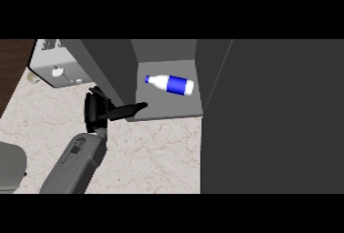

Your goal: Pick up the bottled water, place it into the cabinet and close the cabinet

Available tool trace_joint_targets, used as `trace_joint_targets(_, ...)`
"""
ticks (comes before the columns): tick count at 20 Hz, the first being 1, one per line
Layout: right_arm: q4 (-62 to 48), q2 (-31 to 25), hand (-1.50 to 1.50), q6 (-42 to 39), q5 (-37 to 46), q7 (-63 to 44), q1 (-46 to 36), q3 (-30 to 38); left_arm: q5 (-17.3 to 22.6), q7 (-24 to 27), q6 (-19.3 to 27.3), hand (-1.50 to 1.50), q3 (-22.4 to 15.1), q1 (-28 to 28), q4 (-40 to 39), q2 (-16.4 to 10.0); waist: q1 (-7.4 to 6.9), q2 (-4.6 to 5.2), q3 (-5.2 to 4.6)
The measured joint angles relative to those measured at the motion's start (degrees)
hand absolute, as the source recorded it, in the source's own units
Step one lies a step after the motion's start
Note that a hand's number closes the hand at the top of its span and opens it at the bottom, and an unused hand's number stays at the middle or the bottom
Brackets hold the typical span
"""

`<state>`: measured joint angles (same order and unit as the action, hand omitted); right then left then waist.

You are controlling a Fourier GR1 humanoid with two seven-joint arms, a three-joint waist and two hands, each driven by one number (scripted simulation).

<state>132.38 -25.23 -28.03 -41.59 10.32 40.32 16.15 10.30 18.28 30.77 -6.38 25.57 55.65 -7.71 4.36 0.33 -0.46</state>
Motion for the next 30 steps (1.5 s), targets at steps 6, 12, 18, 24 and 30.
trace_joint_targets(6, 0.16, -0.24, -1.50, 1.64, -0.11, -0.64, -0.60, -0.01, 2.98, 1.08, -2.76, -1.50, -1.17, -1.82, 1.99, 0.43, -0.91, -0.17, 0.00)
trace_joint_targets(12, 0.22, -0.22, -1.50, 2.55, -0.17, -1.21, -0.68, -0.51, 6.50, 2.95, -4.09, -1.50, -4.33, -5.66, 5.89, 0.80, -1.83, -0.44, 0.10)
trace_joint_targets(18, 0.58, -0.13, -1.50, 3.50, -0.39, -1.51, 0.43, 0.71, 9.54, 5.31, -5.90, -1.50, -13.66, -8.58, 15.23, 4.98, -2.37, -0.82, 0.26)
trace_joint_targets(24, 1.35, 0.87, 1.50, 3.91, -0.50, -2.21, 1.54, 1.14, 10.75, 5.89, -6.06, 1.50, -23.61, -14.56, 24.82, 6.39, -3.36, -0.72, 0.36)
trace_joint_targets(30, 1.74, -0.47, 1.50, -0.05, -0.65, -3.13, 3.06, 0.79, 10.19, 6.53, -9.92, 1.50, -28.12, -23.24, 33.39, 1.90, -3.89, -0.70, 0.38)
